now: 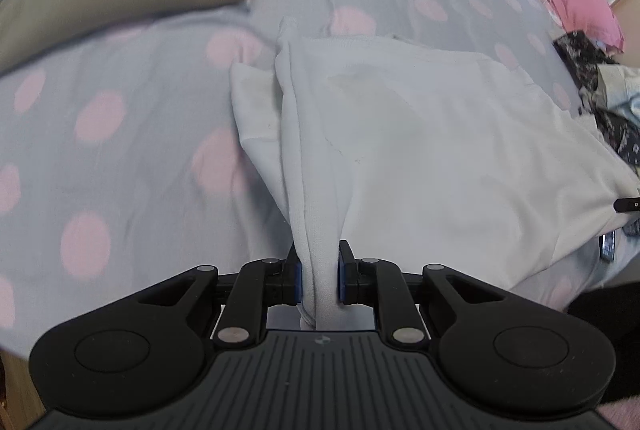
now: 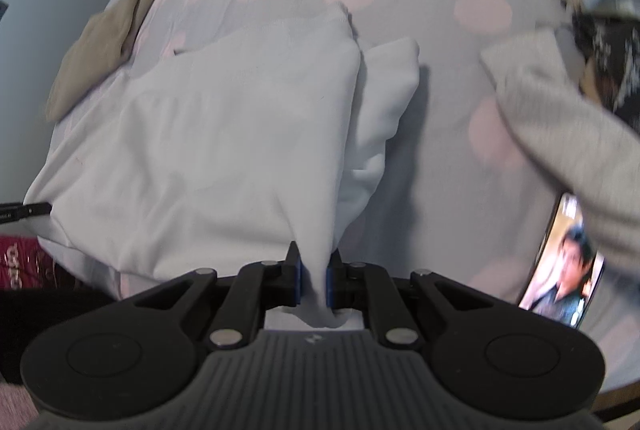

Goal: Fold clothes

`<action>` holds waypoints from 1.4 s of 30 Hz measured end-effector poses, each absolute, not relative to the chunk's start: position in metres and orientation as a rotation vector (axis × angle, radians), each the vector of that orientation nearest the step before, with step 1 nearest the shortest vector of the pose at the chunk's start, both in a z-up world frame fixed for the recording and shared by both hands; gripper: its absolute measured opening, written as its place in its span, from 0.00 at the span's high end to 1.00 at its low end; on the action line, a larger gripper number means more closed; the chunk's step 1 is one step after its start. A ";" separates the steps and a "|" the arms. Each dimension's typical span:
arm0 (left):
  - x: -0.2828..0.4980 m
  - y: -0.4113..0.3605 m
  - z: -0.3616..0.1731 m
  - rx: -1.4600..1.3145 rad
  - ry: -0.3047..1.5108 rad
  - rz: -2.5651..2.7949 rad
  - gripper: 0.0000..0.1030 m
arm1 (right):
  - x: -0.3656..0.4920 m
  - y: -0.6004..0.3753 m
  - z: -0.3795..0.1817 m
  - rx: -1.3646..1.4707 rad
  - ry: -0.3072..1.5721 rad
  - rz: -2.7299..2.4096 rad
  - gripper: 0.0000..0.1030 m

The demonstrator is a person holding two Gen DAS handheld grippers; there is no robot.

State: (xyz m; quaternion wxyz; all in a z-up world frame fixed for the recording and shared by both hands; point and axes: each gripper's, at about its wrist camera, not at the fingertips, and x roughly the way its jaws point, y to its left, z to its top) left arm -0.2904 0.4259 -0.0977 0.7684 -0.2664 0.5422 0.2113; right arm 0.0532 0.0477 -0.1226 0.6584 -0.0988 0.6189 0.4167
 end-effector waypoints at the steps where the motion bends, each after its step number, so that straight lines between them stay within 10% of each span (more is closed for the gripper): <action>1: -0.293 0.425 -0.103 -0.586 1.187 0.465 0.87 | 0.048 0.046 -0.129 -0.241 1.411 0.937 0.88; 12: -0.290 0.426 -0.185 -0.609 1.337 0.538 0.86 | 0.007 0.058 -0.200 -0.471 1.391 0.806 0.85; 25: -0.300 0.435 -0.156 -0.495 1.238 0.692 0.63 | -0.021 0.065 -0.176 -0.498 1.160 0.804 0.32; 42: -0.229 0.423 -0.146 -0.525 1.008 0.642 0.58 | -0.004 0.106 -0.166 -0.264 1.073 0.727 0.28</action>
